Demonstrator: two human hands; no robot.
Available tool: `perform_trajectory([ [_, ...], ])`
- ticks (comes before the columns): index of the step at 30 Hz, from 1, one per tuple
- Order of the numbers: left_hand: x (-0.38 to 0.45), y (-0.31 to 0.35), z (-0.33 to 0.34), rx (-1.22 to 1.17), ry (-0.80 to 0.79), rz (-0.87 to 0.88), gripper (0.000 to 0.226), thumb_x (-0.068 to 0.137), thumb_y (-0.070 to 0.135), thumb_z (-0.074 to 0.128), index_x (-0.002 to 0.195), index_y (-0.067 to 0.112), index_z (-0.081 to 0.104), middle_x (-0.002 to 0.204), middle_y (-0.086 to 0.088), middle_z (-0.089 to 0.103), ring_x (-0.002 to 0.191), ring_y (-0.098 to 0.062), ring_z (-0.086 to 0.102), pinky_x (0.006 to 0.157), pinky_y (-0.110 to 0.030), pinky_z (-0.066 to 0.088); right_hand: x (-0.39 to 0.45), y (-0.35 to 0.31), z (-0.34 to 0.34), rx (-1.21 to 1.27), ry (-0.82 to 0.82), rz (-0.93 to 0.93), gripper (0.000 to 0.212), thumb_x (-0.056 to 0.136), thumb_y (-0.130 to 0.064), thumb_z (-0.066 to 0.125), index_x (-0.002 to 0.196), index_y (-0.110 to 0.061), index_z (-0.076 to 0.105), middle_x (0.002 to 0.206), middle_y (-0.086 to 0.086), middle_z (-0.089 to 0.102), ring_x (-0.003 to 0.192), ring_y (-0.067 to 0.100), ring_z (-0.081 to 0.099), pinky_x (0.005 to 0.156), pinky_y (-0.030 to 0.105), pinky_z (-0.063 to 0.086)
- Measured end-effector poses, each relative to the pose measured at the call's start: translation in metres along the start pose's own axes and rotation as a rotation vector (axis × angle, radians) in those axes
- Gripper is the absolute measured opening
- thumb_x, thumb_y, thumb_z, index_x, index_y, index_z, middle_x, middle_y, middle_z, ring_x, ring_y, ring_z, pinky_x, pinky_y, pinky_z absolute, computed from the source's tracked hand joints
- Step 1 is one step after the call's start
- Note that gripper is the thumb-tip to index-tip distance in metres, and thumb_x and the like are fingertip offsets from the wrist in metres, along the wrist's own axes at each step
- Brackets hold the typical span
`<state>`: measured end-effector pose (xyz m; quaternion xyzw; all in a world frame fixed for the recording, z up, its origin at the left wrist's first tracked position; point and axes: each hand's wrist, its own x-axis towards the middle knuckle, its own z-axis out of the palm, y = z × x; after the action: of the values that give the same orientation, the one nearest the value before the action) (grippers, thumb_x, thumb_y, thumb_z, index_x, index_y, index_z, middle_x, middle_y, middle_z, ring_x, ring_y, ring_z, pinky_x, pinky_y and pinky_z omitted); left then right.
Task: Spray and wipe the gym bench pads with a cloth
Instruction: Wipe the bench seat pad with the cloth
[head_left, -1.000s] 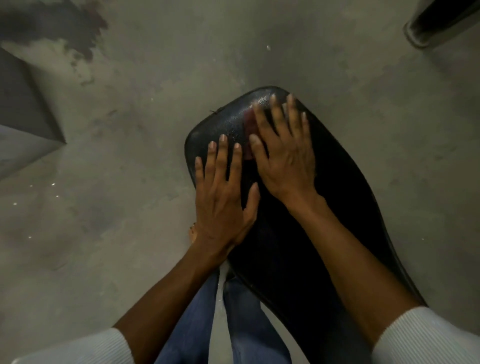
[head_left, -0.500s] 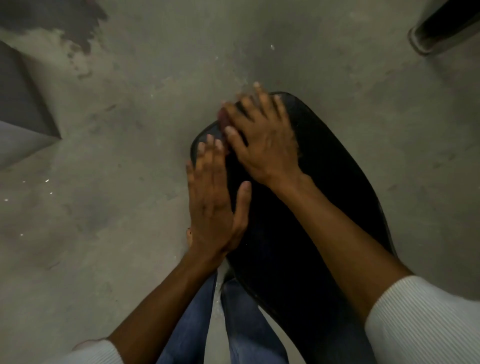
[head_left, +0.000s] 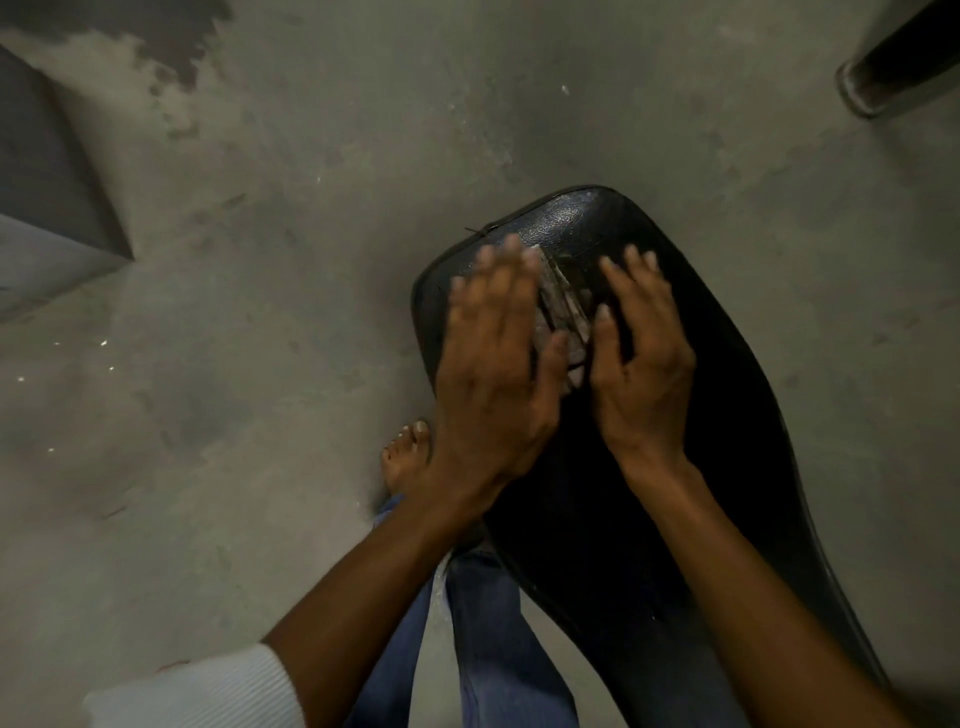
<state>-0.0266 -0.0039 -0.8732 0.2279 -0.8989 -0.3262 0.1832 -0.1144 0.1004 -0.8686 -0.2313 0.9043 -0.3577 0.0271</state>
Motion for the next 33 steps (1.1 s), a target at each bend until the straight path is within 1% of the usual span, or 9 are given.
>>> perform_trajectory([
  [4, -0.005, -0.009, 0.014, 0.233, -0.175, 0.146, 0.068, 0.113, 0.039, 0.041, 0.168, 0.002, 0.023, 0.178, -0.018, 0.016, 0.167, -0.03, 0.012, 0.136, -0.051, 0.011, -0.024, 0.011, 0.009, -0.098, -0.056, 0.019, 0.048, 0.112, -0.017, 0.044, 0.158, -0.006, 0.053, 0.171, 0.015, 0.042, 0.165, 0.03, 0.03, 0.135, 0.057, 0.022],
  [6, -0.024, -0.018, 0.007, 0.288, -0.182, 0.121, 0.069, 0.114, 0.039, 0.038, 0.168, 0.002, 0.019, 0.179, -0.017, 0.012, 0.167, -0.031, 0.009, 0.137, -0.05, 0.008, -0.026, 0.011, 0.014, -0.137, -0.041, -0.006, 0.049, 0.113, -0.019, 0.045, 0.16, -0.006, 0.051, 0.173, 0.016, 0.04, 0.166, 0.03, 0.028, 0.137, 0.055, 0.018],
  [10, -0.058, -0.025, -0.011, 0.297, -0.15, -0.023, 0.067, 0.113, 0.036, 0.032, 0.168, 0.001, 0.019, 0.179, -0.019, 0.01, 0.167, -0.033, 0.007, 0.136, -0.052, 0.006, -0.025, 0.013, 0.014, -0.134, -0.043, -0.021, 0.051, 0.113, -0.025, 0.046, 0.161, -0.008, 0.049, 0.174, 0.015, 0.038, 0.167, 0.03, 0.026, 0.138, 0.049, 0.013],
  [16, 0.003, -0.047, -0.009, 0.17, -0.056, -0.171, 0.064, 0.113, 0.03, 0.037, 0.168, 0.001, 0.022, 0.178, -0.018, 0.014, 0.167, -0.032, 0.01, 0.134, -0.057, 0.012, -0.027, 0.015, 0.016, -0.142, -0.029, -0.028, 0.051, 0.113, -0.018, 0.048, 0.162, -0.009, 0.048, 0.174, 0.015, 0.037, 0.167, 0.031, 0.026, 0.139, 0.047, 0.011],
  [19, -0.008, -0.042, -0.005, 0.19, -0.077, -0.136, 0.064, 0.113, 0.027, 0.038, 0.168, 0.0, 0.02, 0.178, -0.021, 0.012, 0.167, -0.037, 0.007, 0.135, -0.057, 0.005, -0.026, 0.016, 0.013, -0.131, -0.053, -0.024, 0.052, 0.112, -0.02, 0.048, 0.163, -0.01, 0.046, 0.175, 0.015, 0.035, 0.167, 0.032, 0.024, 0.138, 0.051, 0.012],
  [23, -0.064, -0.027, -0.009, 0.185, -0.133, -0.037, 0.065, 0.111, 0.024, 0.04, 0.167, -0.001, 0.021, 0.178, -0.023, 0.01, 0.166, -0.04, 0.004, 0.131, -0.066, 0.012, -0.028, 0.02, 0.004, -0.165, -0.11, -0.062, 0.054, 0.113, -0.023, 0.047, 0.165, -0.01, 0.043, 0.177, 0.015, 0.031, 0.168, 0.032, 0.021, 0.138, 0.054, 0.014],
  [27, -0.092, -0.019, -0.015, 0.187, -0.192, -0.008, 0.064, 0.112, 0.027, 0.038, 0.168, 0.002, 0.02, 0.179, -0.019, 0.008, 0.167, -0.036, 0.003, 0.134, -0.062, 0.01, -0.051, 0.024, -0.005, -0.201, -0.014, -0.031, 0.052, 0.112, -0.02, 0.05, 0.163, -0.009, 0.047, 0.175, 0.018, 0.034, 0.166, 0.034, 0.026, 0.137, 0.056, 0.016],
  [30, -0.057, -0.029, -0.011, 0.211, -0.121, -0.02, 0.061, 0.114, 0.028, 0.037, 0.168, 0.003, 0.022, 0.178, -0.02, 0.012, 0.167, -0.036, 0.006, 0.136, -0.055, 0.003, -0.078, 0.029, -0.013, -0.229, 0.081, 0.06, 0.052, 0.111, -0.02, 0.051, 0.162, -0.009, 0.049, 0.174, 0.018, 0.036, 0.166, 0.034, 0.027, 0.137, 0.056, 0.015],
  [33, -0.031, -0.029, -0.001, 0.252, -0.072, -0.086, 0.062, 0.115, 0.028, 0.037, 0.169, 0.004, 0.019, 0.178, -0.021, 0.012, 0.166, -0.037, 0.006, 0.135, -0.055, 0.002, -0.095, 0.036, -0.017, -0.283, 0.134, 0.142, 0.051, 0.112, -0.022, 0.051, 0.162, -0.01, 0.049, 0.174, 0.017, 0.038, 0.166, 0.034, 0.028, 0.136, 0.059, 0.016],
])
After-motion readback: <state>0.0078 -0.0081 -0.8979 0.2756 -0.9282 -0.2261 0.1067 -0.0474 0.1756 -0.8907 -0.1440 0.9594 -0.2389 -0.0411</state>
